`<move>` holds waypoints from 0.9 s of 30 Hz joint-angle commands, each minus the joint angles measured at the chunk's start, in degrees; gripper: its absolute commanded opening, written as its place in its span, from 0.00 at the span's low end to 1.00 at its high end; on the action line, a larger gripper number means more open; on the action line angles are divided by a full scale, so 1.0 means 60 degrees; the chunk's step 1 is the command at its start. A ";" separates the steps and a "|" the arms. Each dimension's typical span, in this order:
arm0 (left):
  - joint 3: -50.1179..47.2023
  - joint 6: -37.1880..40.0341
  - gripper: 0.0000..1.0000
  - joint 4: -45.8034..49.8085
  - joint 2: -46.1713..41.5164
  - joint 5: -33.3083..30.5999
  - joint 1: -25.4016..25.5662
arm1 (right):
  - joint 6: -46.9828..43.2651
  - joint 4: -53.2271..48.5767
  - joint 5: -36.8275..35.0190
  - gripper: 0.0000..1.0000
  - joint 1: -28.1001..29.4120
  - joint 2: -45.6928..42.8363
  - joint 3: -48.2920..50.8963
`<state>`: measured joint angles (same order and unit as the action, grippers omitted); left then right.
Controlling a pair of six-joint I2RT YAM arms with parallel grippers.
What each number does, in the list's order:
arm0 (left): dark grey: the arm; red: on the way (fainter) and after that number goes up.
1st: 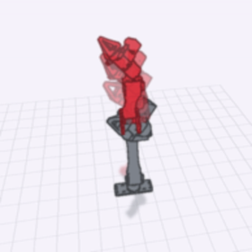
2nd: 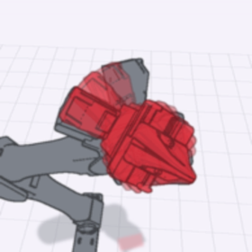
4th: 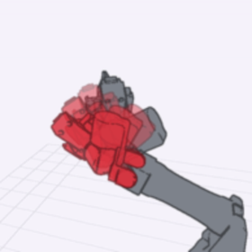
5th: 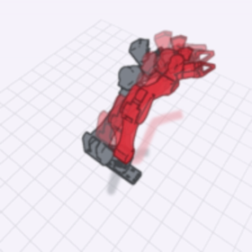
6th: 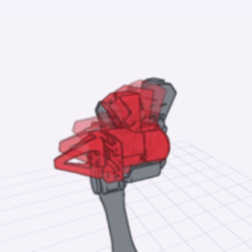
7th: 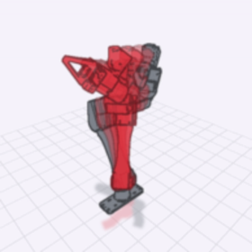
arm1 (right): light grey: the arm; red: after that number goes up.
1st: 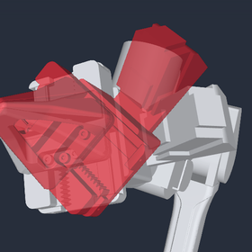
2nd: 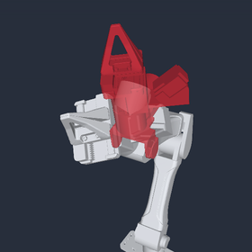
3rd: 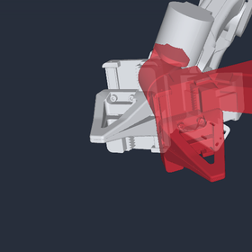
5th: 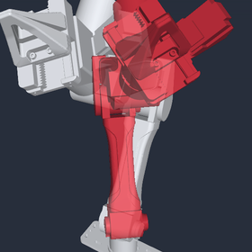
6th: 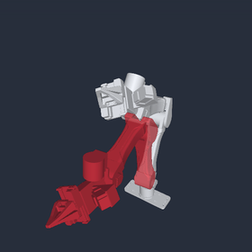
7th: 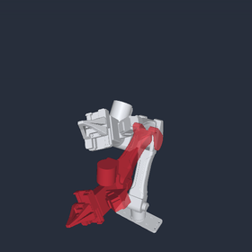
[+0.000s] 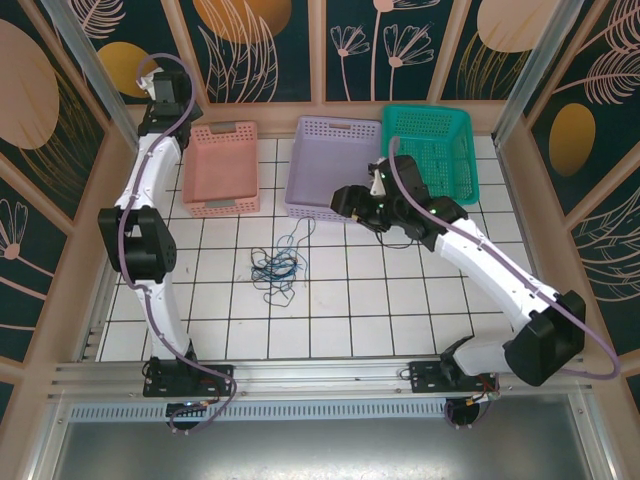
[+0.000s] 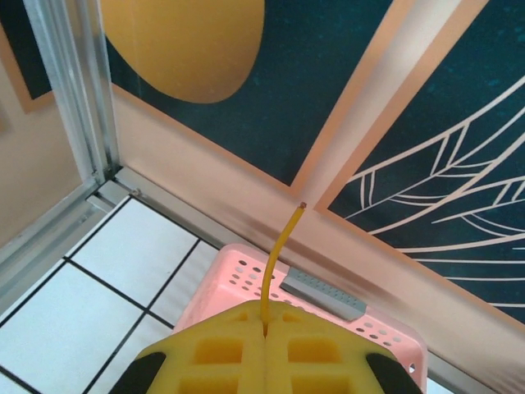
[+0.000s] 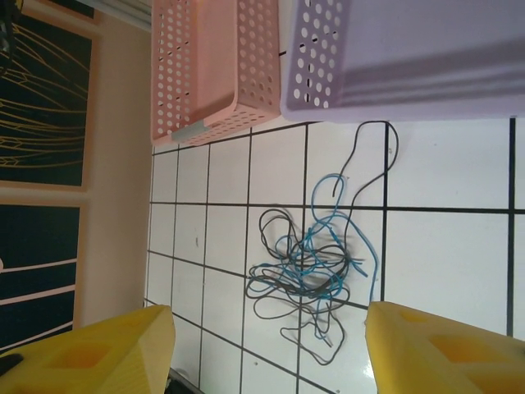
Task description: Untangle the cables
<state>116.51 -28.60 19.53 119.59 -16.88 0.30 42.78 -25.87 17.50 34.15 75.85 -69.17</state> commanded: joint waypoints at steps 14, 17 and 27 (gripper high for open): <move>-0.2669 -0.0988 0.00 -0.2193 -0.0607 0.1731 -0.0007 | 0.0335 0.0045 -0.0132 0.64 -0.0136 -0.0755 0.0654; -0.4135 -0.1428 0.24 -0.2483 -0.1392 0.2203 -0.0005 | 0.0359 0.0104 -0.0067 0.64 -0.0126 -0.0777 0.0719; -0.4783 -0.1824 0.81 -0.0098 -0.2827 0.2651 0.0037 | 0.0354 0.0325 0.0142 0.64 -0.0125 -0.0530 0.0604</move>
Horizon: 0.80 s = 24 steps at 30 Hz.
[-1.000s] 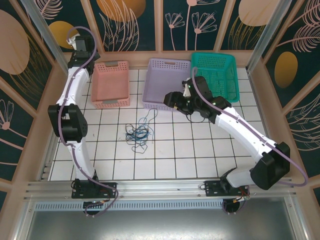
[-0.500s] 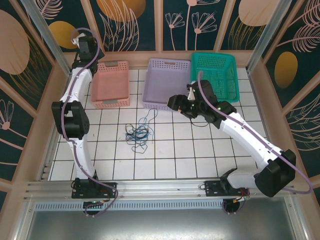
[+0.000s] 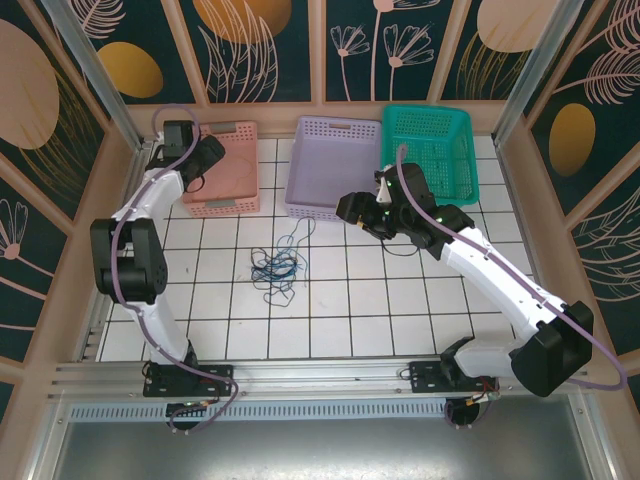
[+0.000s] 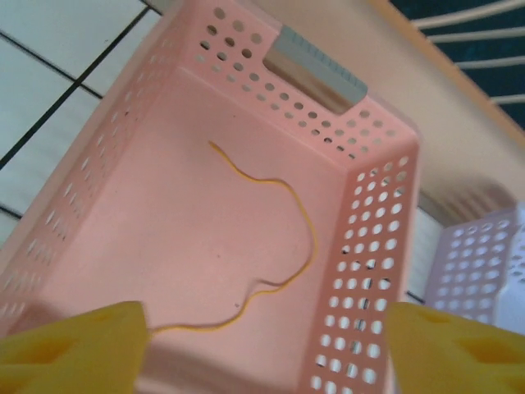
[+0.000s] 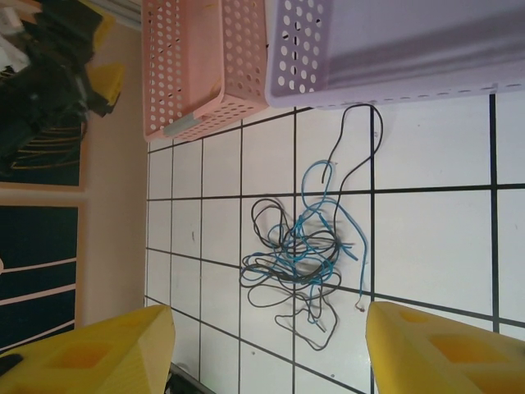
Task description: Untangle the cables
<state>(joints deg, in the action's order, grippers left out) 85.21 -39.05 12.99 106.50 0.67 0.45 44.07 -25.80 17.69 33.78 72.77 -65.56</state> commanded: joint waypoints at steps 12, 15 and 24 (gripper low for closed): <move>-0.0274 -0.0760 0.63 0.2494 -0.2570 0.0373 0.1226 | -0.0566 -0.0161 -0.0800 0.58 0.0267 0.0078 0.0856; -0.2308 -0.1391 0.62 0.2609 -0.3711 0.0612 0.1982 | -0.0836 -0.0358 -0.1070 0.58 0.0585 0.0398 0.1013; -0.7287 -0.2890 0.78 0.0973 -0.5439 0.1580 0.4303 | -0.0870 0.0020 -0.1465 0.54 0.2164 0.2166 0.1068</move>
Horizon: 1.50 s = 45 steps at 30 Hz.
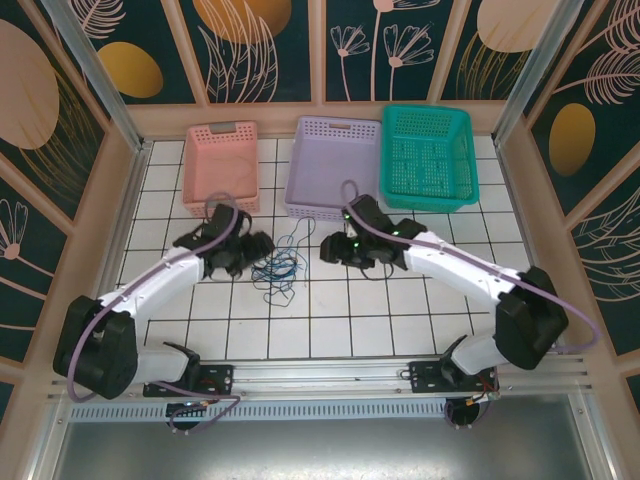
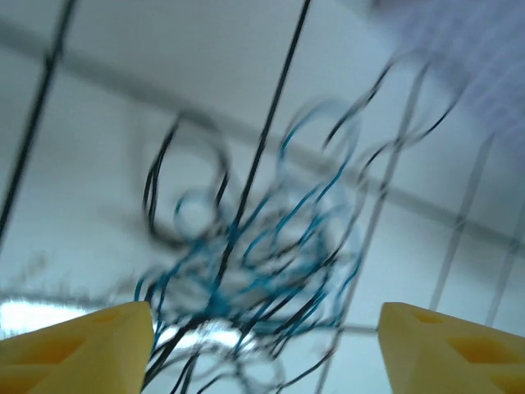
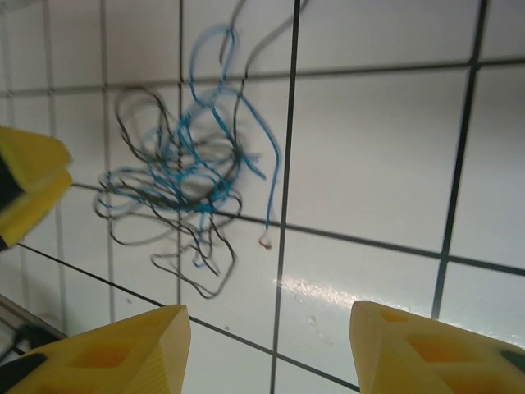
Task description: Untangle the cables
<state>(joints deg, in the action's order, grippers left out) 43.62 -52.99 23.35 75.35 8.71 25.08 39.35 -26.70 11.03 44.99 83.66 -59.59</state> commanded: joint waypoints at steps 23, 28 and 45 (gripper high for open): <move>0.0970 0.4421 0.00 -0.0746 0.2938 0.0566 0.1600 | 0.1877 0.0618 -0.1728 0.54 -0.0497 -0.0192 0.1134; 0.1420 0.5401 0.00 -0.0763 0.3119 0.0542 0.2562 | 0.2272 0.0534 -0.1878 0.55 -0.1128 -0.0991 0.1991; 0.3106 0.6768 0.00 -0.0435 0.4507 0.0251 0.3366 | -0.0191 0.1047 -0.2431 0.57 -0.2783 0.0319 0.2454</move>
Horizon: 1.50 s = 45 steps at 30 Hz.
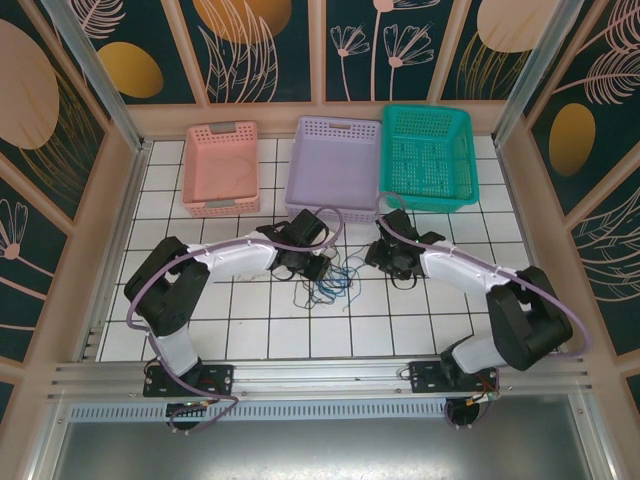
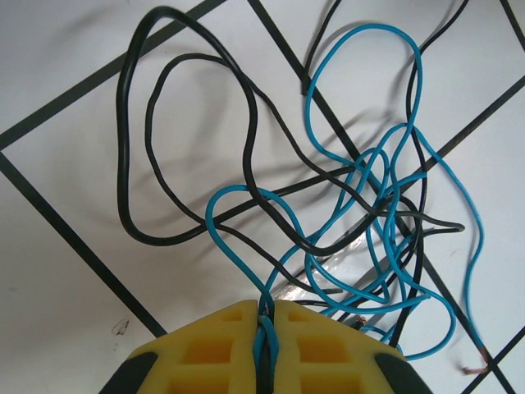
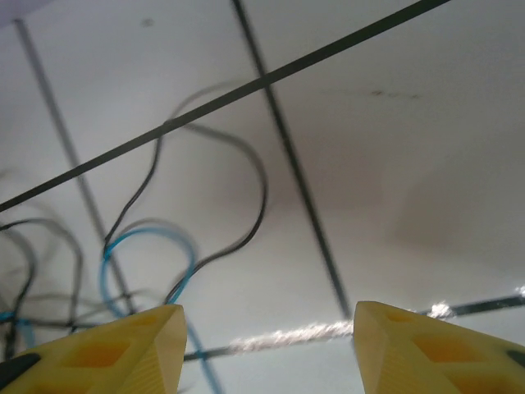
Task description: Untangle the cables
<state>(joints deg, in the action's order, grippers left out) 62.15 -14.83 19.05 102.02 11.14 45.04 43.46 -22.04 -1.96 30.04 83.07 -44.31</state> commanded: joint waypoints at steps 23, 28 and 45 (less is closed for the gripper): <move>-0.0256 -0.0262 0.00 0.0175 -0.0106 -0.0582 0.0066 | -0.1668 0.1019 -0.1063 0.00 -0.0450 0.2427 -0.1242; -0.0473 -0.1150 0.00 0.0972 0.0017 -0.2398 0.0032 | -0.1056 -0.0071 -0.2171 0.00 -0.0949 0.1201 -0.0944; -0.1724 -0.2459 0.34 0.1756 -0.0996 -0.4583 -0.1358 | -0.0494 -0.2638 -0.2393 0.00 -0.1787 -0.2084 -0.1269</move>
<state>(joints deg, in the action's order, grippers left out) 54.28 -28.84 18.68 95.57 -7.05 40.21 39.81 -31.75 -9.72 21.28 71.92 -50.15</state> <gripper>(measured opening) 0.304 0.051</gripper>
